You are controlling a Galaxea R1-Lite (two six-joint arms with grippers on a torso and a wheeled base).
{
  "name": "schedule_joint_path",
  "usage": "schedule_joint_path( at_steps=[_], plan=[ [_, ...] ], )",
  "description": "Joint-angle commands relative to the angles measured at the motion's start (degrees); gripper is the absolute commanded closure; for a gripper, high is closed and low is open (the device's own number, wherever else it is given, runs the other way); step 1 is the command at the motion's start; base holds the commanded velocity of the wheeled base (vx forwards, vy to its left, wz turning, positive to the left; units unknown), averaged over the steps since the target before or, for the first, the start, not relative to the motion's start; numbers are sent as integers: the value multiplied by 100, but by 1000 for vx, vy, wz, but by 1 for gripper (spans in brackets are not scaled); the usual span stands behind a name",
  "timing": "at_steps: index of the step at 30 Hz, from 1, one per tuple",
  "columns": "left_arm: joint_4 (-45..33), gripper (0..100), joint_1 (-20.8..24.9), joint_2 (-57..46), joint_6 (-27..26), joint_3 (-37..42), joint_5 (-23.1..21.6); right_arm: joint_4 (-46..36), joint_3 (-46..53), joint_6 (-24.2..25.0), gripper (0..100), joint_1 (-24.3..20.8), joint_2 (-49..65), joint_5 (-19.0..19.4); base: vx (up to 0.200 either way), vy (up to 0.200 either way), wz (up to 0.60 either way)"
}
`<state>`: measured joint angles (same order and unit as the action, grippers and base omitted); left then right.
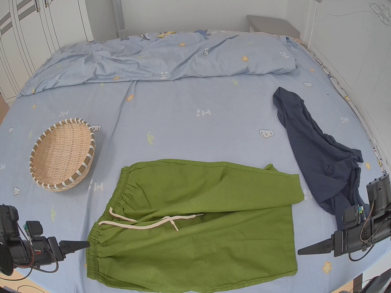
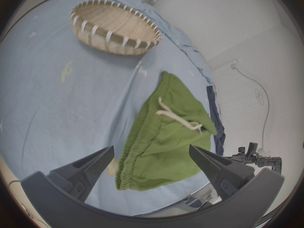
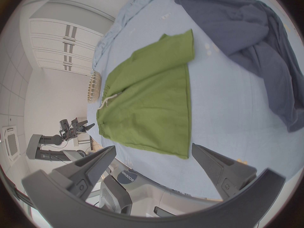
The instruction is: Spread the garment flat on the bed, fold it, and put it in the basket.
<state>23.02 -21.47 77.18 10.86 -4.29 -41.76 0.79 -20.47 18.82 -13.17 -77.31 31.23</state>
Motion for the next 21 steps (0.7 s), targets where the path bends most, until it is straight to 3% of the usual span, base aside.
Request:
schedule_joint_path(
  at_steps=[1, 4, 9, 21],
  plan=[
    [-1625, 0, 705, -1328, 610, -1786, 2, 220, -502, 7, 0, -2, 551, -29, 0, 0, 0],
    [-2187, 0, 1066, -1144, 645, -2805, -7, 290, -950, -1, 0, -2, 533, -100, 0, 0, 0],
    [-2135, 0, 1426, -19, 645, -3904, 19, 431, -1732, -10, 0, -2, 225, -117, 0, 0, 0],
    [-1765, 0, 1857, 2117, 645, -5398, 46, 598, -3253, -520, 0, 262, -1067, -117, 0, 0, 0]
  ],
)
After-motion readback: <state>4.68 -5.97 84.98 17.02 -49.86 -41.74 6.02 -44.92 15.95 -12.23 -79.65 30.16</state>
